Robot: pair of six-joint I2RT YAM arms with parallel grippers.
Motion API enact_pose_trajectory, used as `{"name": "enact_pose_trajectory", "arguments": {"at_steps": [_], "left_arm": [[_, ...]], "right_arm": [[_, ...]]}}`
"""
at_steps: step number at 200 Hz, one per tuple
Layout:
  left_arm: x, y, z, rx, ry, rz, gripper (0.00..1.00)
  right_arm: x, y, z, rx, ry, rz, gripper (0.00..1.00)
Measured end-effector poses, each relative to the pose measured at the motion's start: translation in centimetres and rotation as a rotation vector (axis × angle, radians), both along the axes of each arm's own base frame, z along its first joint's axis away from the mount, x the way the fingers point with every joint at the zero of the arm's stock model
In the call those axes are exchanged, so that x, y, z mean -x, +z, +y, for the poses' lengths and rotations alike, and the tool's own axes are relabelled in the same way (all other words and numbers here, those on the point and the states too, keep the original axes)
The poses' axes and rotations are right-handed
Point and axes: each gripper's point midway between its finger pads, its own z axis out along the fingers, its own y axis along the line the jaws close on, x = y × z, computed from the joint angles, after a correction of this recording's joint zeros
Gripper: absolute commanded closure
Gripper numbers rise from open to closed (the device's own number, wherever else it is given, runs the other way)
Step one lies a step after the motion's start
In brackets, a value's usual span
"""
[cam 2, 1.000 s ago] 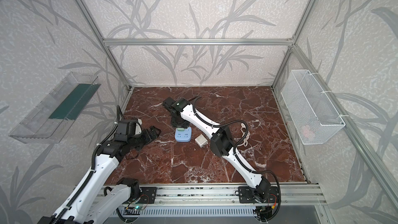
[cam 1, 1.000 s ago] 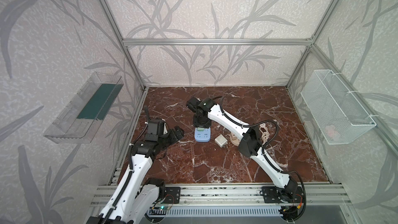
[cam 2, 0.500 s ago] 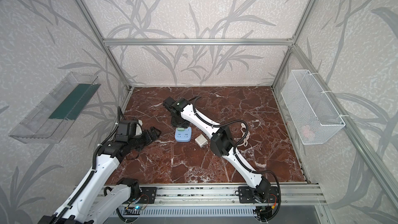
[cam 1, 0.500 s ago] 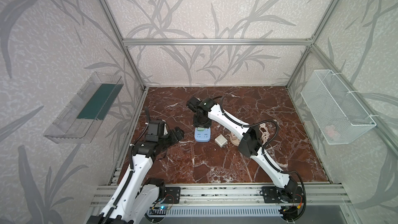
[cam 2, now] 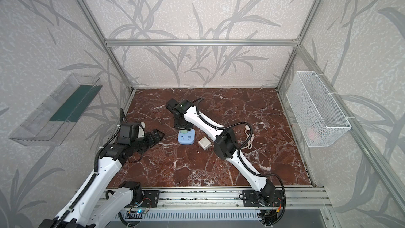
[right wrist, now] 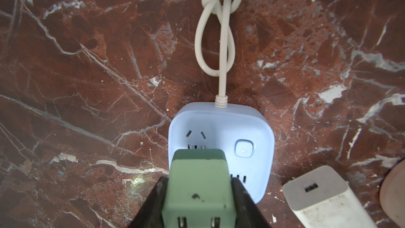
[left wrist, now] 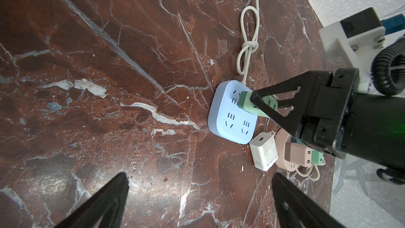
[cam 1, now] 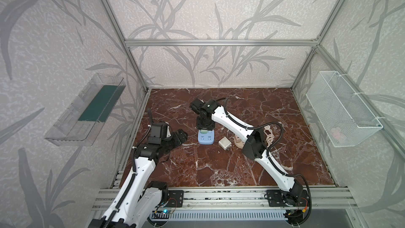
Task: Insert the plug
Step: 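Lower the green plug with the right gripper into the blue strip socket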
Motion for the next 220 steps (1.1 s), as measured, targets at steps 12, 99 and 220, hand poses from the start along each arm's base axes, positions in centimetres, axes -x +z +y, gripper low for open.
{"name": "enact_pose_trajectory", "arguments": {"at_steps": [12, 99, 220], "left_arm": [[-0.01, -0.01, -0.02, 0.001, -0.001, 0.001, 0.01], [-0.28, -0.01, -0.11, 0.010, 0.001, -0.001, 0.01], [-0.15, -0.30, -0.11, 0.011, 0.001, 0.007, 0.01]], "right_arm": [[0.02, -0.02, 0.02, -0.001, 0.001, 0.001, 1.00], [0.05, -0.03, 0.18, -0.006, 0.010, 0.003, 1.00], [0.31, -0.69, 0.84, 0.004, 0.048, -0.004, 1.00]]}}
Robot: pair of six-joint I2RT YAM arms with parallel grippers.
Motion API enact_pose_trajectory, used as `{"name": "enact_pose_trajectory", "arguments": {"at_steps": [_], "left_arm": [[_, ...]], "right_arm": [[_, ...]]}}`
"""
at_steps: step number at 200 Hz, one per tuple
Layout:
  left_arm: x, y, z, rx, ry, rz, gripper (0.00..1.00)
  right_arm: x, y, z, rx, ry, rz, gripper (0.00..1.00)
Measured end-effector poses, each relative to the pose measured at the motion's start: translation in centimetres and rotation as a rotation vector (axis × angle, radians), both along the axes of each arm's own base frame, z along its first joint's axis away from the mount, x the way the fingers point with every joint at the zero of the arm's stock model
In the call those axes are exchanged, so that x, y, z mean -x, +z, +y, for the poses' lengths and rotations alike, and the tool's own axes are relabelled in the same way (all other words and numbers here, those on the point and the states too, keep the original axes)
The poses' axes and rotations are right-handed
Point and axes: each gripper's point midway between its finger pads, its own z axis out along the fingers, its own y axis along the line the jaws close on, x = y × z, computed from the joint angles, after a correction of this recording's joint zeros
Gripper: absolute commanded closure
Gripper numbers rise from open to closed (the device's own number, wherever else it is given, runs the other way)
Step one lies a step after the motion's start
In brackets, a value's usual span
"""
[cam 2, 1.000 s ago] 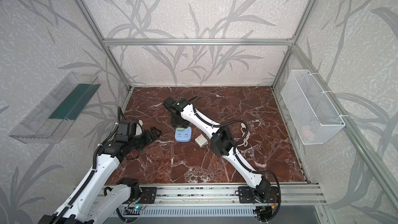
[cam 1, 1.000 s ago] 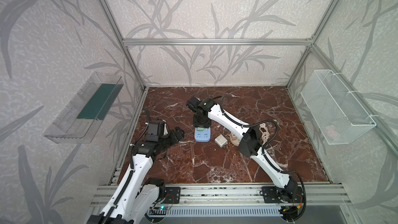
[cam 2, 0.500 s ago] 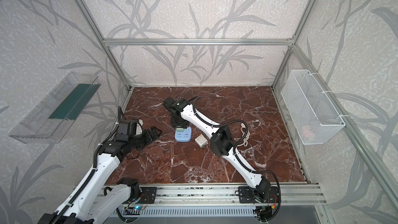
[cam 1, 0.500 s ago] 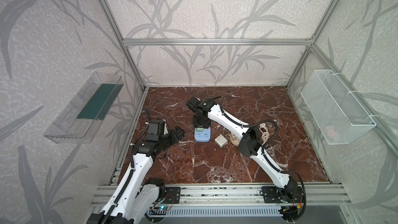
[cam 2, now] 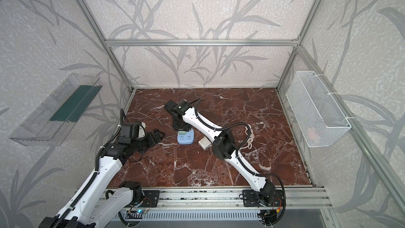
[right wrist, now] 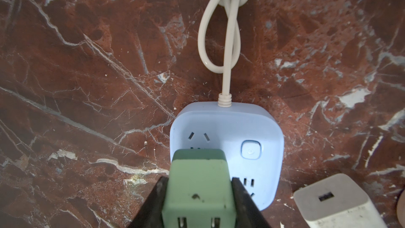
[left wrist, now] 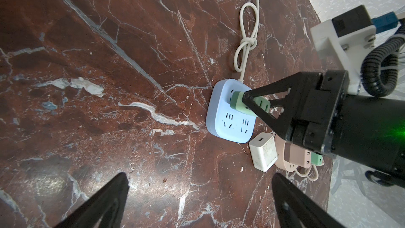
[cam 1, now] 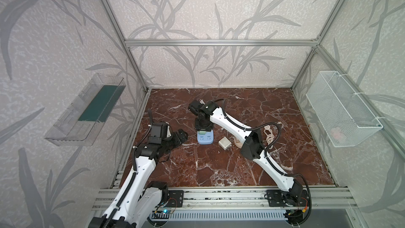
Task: Insert the plug
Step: 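Lower the green plug with the right gripper into the blue strip socket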
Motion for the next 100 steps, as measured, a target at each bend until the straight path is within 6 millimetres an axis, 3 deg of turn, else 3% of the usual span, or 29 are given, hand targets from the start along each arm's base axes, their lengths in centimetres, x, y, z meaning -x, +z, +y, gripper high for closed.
{"name": "enact_pose_trajectory", "arguments": {"at_steps": [49, 100], "left_arm": [[0.1, -0.3, 0.0, 0.000, 0.001, 0.006, 0.01], [0.3, -0.5, -0.1, 0.006, -0.004, 0.012, 0.01]], "right_arm": [[0.8, -0.1, -1.1, 0.052, 0.076, 0.018, 1.00], [3.0, -0.7, -4.0, 0.167, 0.149, 0.093, 1.00]]}}
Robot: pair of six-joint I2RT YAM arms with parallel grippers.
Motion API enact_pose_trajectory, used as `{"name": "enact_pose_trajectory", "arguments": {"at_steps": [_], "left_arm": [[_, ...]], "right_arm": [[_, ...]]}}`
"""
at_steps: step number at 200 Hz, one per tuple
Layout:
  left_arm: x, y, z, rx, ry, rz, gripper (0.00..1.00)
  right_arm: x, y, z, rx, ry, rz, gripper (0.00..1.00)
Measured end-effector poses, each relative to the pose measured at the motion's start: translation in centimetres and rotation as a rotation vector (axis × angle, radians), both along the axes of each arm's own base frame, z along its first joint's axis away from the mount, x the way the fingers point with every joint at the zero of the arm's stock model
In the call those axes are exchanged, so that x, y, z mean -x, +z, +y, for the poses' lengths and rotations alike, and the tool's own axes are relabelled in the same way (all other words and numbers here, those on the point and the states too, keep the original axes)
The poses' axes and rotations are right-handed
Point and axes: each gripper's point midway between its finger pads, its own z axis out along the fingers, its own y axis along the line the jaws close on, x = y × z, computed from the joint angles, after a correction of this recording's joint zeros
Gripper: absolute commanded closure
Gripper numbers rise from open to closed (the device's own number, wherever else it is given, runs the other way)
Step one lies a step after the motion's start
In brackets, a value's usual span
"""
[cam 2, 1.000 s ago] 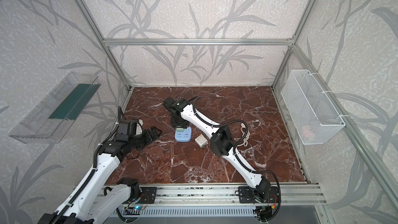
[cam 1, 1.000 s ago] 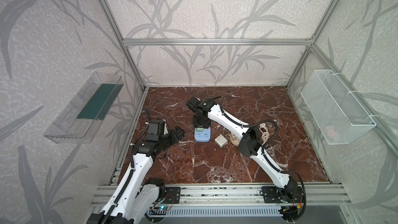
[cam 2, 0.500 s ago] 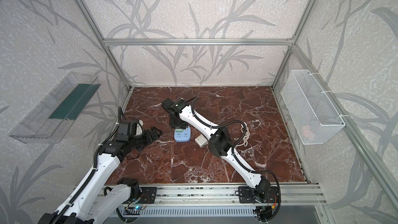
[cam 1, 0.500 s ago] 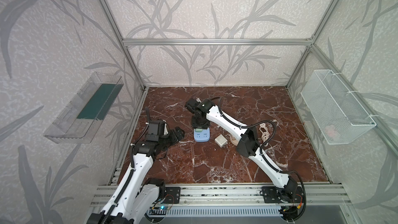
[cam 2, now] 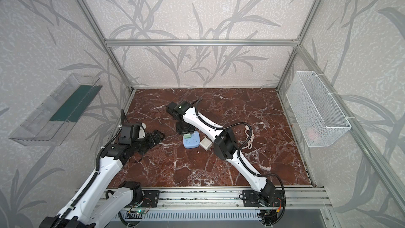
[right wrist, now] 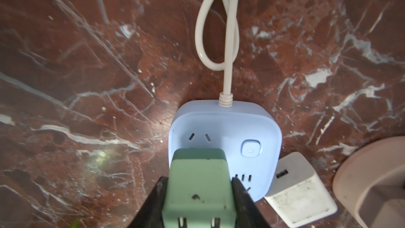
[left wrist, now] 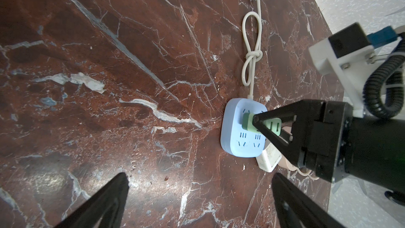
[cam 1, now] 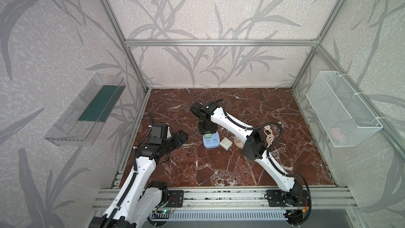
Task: Insert the plug
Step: 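Lower the green plug with the right gripper into the blue strip socket, then open the right gripper and lift it off the seated green plug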
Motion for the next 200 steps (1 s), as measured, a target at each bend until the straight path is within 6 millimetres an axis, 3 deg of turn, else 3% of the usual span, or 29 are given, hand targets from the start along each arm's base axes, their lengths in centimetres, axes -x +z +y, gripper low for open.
{"name": "enact_pose_trajectory", "arguments": {"at_steps": [90, 200], "left_arm": [[-0.1, 0.1, -0.1, 0.002, -0.001, -0.006, 0.01], [-0.5, -0.8, -0.1, -0.001, -0.003, 0.034, 0.01]], "right_arm": [[0.9, -0.8, -1.3, 0.035, 0.024, 0.049, 1.00], [1.0, -1.0, -0.6, -0.037, -0.055, 0.013, 1.00]]}}
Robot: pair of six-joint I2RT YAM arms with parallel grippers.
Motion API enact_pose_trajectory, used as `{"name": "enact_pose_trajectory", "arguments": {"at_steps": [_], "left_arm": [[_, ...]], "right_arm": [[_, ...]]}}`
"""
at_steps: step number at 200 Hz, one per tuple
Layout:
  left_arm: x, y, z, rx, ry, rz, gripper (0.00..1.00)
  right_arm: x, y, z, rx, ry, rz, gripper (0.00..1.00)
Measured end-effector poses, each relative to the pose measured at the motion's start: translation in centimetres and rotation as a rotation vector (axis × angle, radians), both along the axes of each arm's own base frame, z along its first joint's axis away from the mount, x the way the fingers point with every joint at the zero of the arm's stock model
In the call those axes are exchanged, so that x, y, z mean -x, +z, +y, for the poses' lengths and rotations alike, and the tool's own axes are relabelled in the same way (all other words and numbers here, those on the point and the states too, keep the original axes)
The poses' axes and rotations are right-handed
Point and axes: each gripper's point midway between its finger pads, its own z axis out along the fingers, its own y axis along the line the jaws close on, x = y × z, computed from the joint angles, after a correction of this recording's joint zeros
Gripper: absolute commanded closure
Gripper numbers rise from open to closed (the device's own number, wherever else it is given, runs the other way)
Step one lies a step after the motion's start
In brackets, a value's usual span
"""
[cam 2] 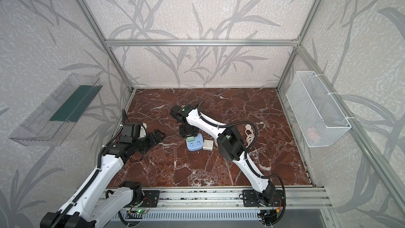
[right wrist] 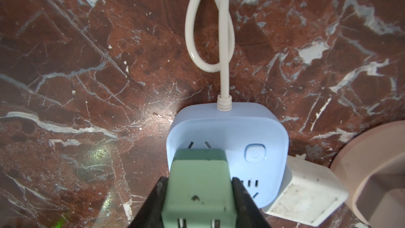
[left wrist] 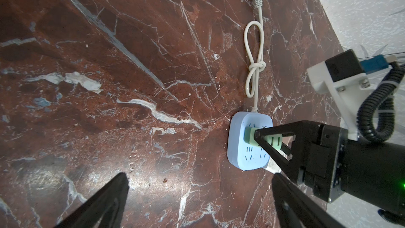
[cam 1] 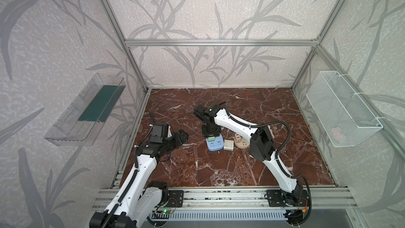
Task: Insert the plug
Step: 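Open the right gripper and lift it off the seated green plug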
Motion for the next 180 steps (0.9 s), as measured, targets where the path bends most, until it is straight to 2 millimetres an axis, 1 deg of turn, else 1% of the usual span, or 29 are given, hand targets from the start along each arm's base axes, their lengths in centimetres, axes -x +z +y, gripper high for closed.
{"name": "enact_pose_trajectory", "arguments": {"at_steps": [14, 52, 72, 145, 180], "left_arm": [[-0.2, -0.2, 0.0, -0.003, -0.002, 0.013, 0.01], [-0.4, -0.3, -0.1, 0.001, -0.005, 0.025, 0.01], [-0.4, -0.4, -0.1, 0.001, -0.006, 0.029, 0.01], [-0.5, -0.4, -0.2, 0.001, -0.007, 0.033, 0.01], [-0.5, -0.4, -0.2, 0.000, -0.006, 0.031, 0.01]], "right_arm": [[-0.2, 0.1, 0.4, -0.002, -0.027, 0.004, 1.00], [-1.1, 0.4, 2.2, -0.027, -0.092, -0.020, 1.00], [-1.5, 0.5, 2.8, -0.039, -0.113, -0.033, 1.00], [-1.6, 0.3, 2.9, -0.044, -0.131, -0.029, 1.00], [-1.6, 0.3, 2.9, -0.048, -0.131, -0.025, 0.94]]}}
